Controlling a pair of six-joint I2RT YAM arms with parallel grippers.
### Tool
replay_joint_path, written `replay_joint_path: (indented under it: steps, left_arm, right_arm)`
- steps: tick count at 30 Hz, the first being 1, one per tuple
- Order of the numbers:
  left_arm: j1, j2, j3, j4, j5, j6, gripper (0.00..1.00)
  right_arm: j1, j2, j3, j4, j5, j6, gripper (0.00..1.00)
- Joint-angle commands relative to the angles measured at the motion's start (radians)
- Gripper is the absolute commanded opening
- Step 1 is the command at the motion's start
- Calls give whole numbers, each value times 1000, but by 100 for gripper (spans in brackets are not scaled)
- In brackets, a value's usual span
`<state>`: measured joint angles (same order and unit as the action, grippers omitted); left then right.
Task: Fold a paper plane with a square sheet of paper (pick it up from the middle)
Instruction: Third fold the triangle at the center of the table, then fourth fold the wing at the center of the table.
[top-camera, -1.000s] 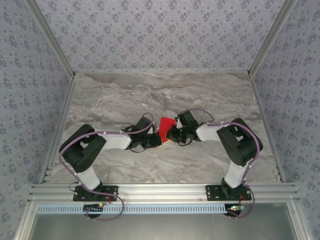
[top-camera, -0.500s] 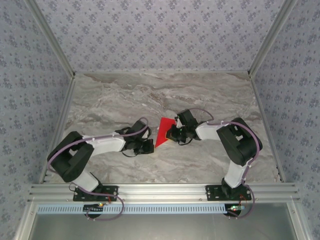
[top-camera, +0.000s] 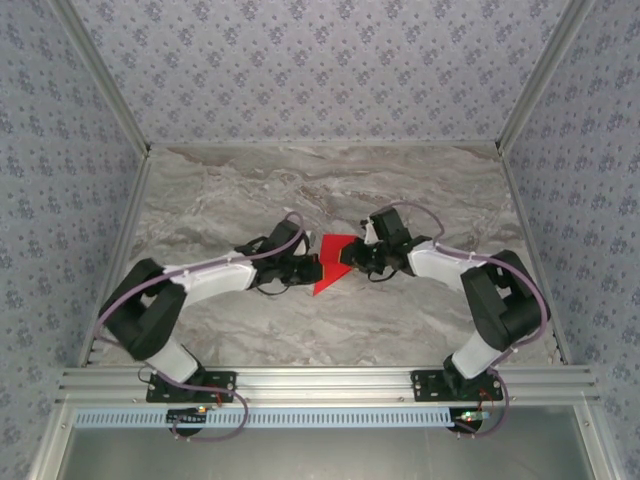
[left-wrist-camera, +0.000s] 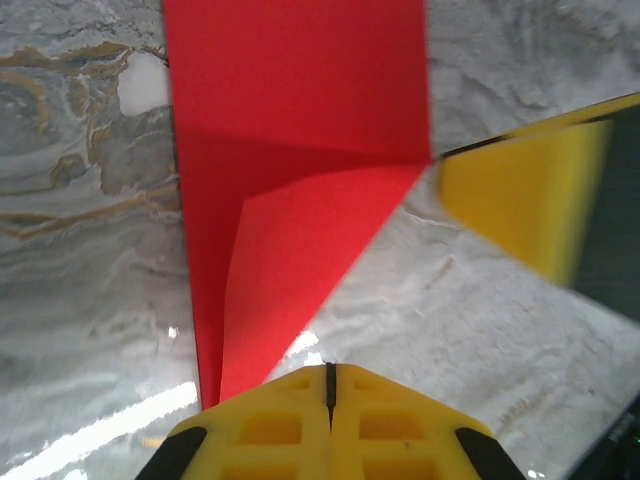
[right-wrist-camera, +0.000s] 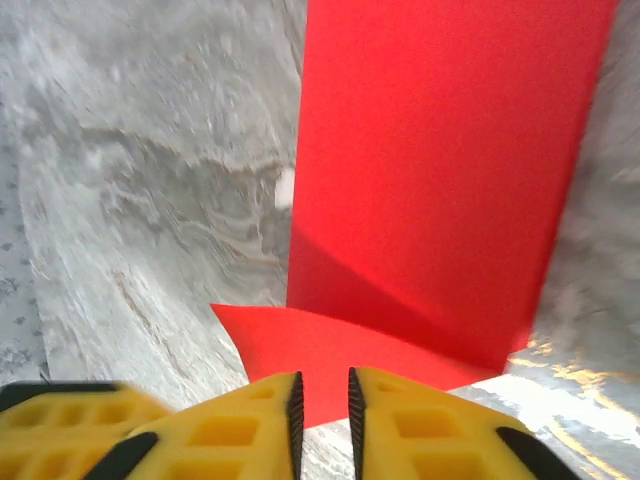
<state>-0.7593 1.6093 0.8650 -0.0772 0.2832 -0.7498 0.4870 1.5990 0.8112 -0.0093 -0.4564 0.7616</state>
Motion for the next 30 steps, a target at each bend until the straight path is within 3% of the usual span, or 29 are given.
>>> replay_joint_path:
  steps: [1,10,30]
  left_arm:
    - [1,72,48,38,-23,-24,5]
    - [2,149,93,-36,-175,-21,2]
    - [2,155,86,-45,-174,-23,1]
  right_arm:
    - [-48,-30,-66,26,35,58,32]
    - [-70,4,-95,94,-14,92,41]
    - [-19,125,-46,211,-155,111,36]
